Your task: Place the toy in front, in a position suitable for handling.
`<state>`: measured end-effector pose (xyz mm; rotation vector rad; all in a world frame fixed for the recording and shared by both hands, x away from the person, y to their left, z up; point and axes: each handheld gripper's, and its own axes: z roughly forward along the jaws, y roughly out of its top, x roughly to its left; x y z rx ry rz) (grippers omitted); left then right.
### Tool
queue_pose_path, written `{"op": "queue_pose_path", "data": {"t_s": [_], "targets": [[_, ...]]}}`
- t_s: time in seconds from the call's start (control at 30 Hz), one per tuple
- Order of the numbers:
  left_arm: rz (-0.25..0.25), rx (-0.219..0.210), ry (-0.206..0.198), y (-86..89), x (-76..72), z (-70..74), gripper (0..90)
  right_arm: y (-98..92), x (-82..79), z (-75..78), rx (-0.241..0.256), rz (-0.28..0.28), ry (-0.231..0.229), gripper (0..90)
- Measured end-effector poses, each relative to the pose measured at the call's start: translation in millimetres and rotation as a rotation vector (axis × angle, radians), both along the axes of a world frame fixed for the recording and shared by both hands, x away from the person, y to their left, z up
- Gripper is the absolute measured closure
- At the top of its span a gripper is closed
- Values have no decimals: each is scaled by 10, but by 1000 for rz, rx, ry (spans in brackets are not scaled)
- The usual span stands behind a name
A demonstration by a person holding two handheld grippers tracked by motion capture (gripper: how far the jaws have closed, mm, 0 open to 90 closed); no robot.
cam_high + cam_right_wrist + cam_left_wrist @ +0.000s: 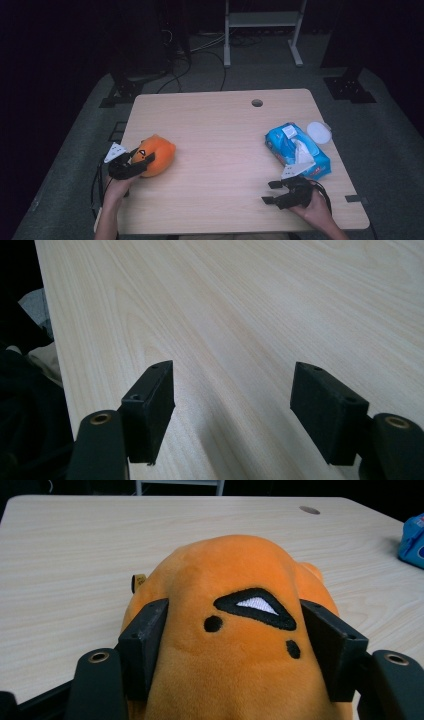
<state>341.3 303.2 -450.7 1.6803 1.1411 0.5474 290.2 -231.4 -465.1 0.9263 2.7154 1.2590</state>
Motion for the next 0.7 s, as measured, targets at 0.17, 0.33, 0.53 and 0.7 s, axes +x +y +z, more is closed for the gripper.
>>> {"op": "queue_pose_path", "data": {"t_s": [0.17,0.33,0.53,0.7], "targets": [[3,-1,1,-7,2,-8,309,5,7,-7,-7,4,2,328],[10,-25,3,-2,2,-30,282,10,5,-9,-8,4,1,329],[17,-12,-10,-3,-11,-10,337,15,4,-3,-11,4,-2,332],[29,17,-11,-52,-25,53,452,13,4,-5,-13,5,-4,336]]}}
